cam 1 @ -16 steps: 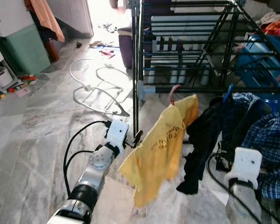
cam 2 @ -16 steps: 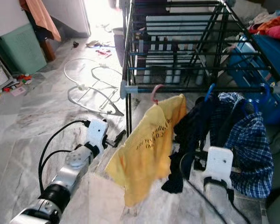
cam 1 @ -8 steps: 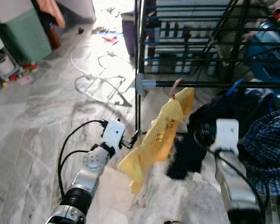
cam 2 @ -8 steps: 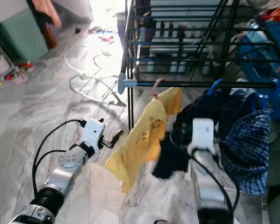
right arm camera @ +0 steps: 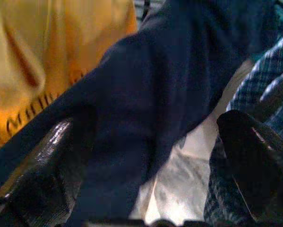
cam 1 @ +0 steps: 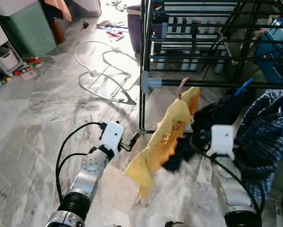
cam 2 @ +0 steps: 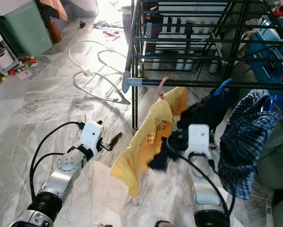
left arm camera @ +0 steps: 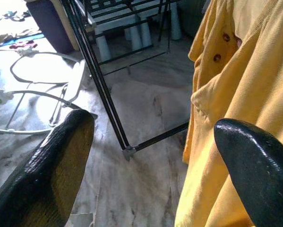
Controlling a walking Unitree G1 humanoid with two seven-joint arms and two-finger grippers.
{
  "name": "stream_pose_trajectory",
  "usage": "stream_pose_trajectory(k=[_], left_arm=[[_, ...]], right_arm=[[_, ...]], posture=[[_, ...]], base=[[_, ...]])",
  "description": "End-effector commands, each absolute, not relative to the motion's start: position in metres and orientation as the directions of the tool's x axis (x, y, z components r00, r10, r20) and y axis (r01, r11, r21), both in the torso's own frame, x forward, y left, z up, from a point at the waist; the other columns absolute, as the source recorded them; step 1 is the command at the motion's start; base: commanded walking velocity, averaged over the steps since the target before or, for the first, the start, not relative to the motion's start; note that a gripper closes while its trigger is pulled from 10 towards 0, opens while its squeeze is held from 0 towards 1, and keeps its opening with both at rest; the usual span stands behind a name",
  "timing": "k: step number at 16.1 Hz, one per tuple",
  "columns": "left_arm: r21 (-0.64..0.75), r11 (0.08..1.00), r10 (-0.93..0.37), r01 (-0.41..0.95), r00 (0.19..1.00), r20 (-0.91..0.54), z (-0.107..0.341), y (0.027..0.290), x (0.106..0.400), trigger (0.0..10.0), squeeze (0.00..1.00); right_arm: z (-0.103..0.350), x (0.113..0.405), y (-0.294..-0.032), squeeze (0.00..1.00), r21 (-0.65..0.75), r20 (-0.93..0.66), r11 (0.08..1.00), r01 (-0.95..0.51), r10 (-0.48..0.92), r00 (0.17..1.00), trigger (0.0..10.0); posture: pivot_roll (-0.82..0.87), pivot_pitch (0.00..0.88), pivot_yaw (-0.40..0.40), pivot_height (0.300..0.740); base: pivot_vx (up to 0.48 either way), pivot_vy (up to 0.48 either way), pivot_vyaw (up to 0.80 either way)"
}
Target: Hang hanger
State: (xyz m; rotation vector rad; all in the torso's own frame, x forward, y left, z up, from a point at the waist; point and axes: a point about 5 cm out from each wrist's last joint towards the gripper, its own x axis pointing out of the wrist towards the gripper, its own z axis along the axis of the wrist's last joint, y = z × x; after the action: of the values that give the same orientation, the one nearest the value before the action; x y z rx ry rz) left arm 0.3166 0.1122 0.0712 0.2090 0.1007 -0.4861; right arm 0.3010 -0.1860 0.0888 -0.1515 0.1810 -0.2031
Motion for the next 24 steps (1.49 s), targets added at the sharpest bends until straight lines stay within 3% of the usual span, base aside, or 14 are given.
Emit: stream_pose_trajectory(k=[1,3,8,12,14,17,18,22,24], left_arm=[[0.18,0.854,-0.465,0.488,0.872,-0.155,0.072,0.11,0.317,10.0,0.0],[0.175,0.849,-0.475,0.498,0.865,-0.16,0.072,0.106,0.318,10.0,0.0],[0.165,0.852,-0.473,0.497,0.865,-0.164,0.074,0.105,0.32,10.0,0.0],[0.167,0.846,-0.484,0.507,0.861,-0.158,0.077,0.102,0.323,10.0,0.0],[0.166,0.847,-0.484,0.506,0.861,-0.157,0.077,0.1,0.324,10.0,0.0],[0.167,0.848,-0.483,0.504,0.863,-0.15,0.078,0.098,0.324,10.0,0.0],[0.168,0.849,-0.482,0.502,0.864,-0.147,0.078,0.098,0.324,10.0,0.0],[0.169,0.854,-0.471,0.492,0.869,-0.149,0.076,0.101,0.323,10.0,0.0],[0.169,0.856,-0.468,0.489,0.871,-0.152,0.075,0.102,0.323,10.0,0.0]], right_arm=[[0.093,0.305,-0.18,0.0,-0.135,-0.15,0.977,0.166,-0.186,0.971,10.0],[0.074,0.306,-0.173,0.0,-0.113,-0.255,0.989,0.095,-0.122,0.959,10.0],[0.039,0.27,-0.195,0.0,-0.117,-0.396,0.976,0.182,-0.214,0.893,10.0],[0.05,0.24,-0.232,0.0,-0.269,-0.303,0.876,0.401,-0.472,0.828,10.0],[0.063,0.237,-0.238,0.0,-0.28,-0.238,0.847,0.452,-0.517,0.822,10.0],[0.108,0.255,-0.222,0.0,-0.272,-0.024,0.853,0.445,-0.468,0.883,10.0],[0.123,0.269,-0.206,0.0,-0.245,0.05,0.891,0.381,-0.381,0.923,10.0],[0.125,0.296,-0.174,0.0,-0.147,0.027,0.97,0.195,-0.193,0.981,10.0],[0.118,0.301,-0.173,0.0,-0.135,-0.023,0.972,0.194,-0.199,0.98,10.0]], posture=[[0.04,0.138,0.05,0.74],[0.04,0.137,0.054,0.74],[0.05,0.133,0.063,0.74],[0.03,0.121,0.073,0.74],[0.03,0.117,0.075,0.74],[0.03,0.114,0.073,0.74],[0.03,0.112,0.069,0.74],[0.04,0.114,0.06,0.74],[0.05,0.113,0.057,0.74]], base=[[0.0,0.0,0.0],[0.0,0.0,0.0],[0.0,0.0,0.0],[0.0,0.0,0.0],[0.0,0.0,0.0],[0.0,0.0,0.0],[0.0,0.0,0.0],[0.0,0.0,0.0],[0.0,0.0,0.0]])
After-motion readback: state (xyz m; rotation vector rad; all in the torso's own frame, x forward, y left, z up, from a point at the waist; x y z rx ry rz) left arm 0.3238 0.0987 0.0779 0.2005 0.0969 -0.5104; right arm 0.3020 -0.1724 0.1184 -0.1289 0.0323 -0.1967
